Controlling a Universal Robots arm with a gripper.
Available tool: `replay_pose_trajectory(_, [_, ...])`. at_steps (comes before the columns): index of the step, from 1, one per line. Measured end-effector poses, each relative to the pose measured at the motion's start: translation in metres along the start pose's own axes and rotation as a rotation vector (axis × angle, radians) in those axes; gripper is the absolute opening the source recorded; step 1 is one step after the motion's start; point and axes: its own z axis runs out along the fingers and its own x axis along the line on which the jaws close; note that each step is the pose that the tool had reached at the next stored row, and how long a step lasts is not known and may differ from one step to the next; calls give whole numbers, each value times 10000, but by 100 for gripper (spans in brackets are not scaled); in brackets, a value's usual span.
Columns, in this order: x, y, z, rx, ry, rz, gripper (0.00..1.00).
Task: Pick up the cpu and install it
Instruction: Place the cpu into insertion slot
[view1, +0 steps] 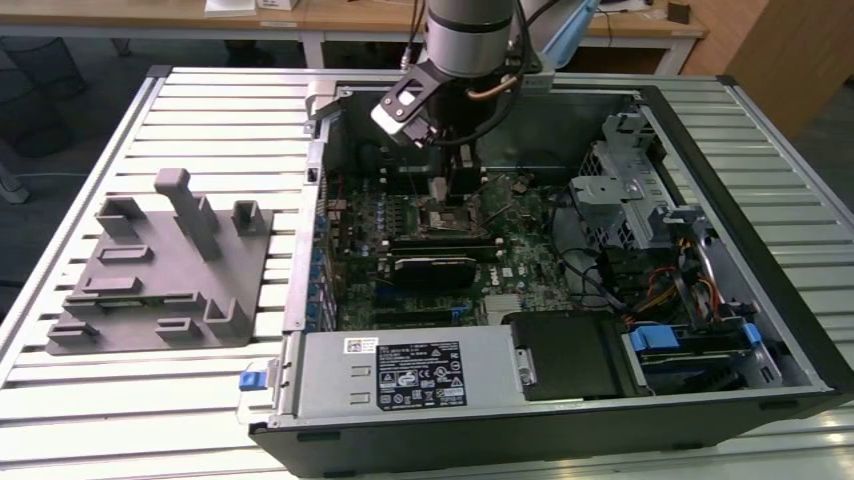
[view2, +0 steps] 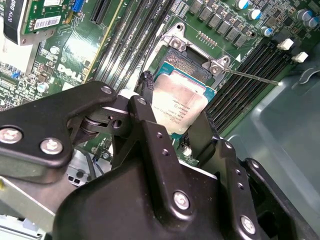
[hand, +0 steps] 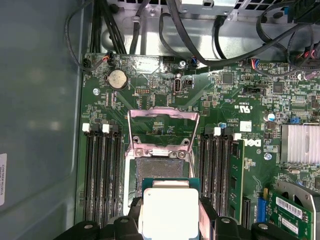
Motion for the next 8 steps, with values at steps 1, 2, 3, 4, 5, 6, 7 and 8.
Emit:
replay_pose_trajectory(1, [0,0,2,0,0,0,53])
replay_pose_trajectory(2, [0,0,4,0,1,0,53])
replay_pose_trajectory(3, [0,0,6,-1,2,0,53])
replay_pose_trajectory(4, [0,0,8,-1,1,0,53])
replay_pose_trajectory(5, [0,0,9,-1,1,0,53])
replay_pose_trajectory(6, [0,0,11,-1,1,0,53])
replay_pose_trajectory(7, [0,0,13,-1,2,0,53])
replay_pose_trajectory(8, [1,0,16,-2,3,0,53])
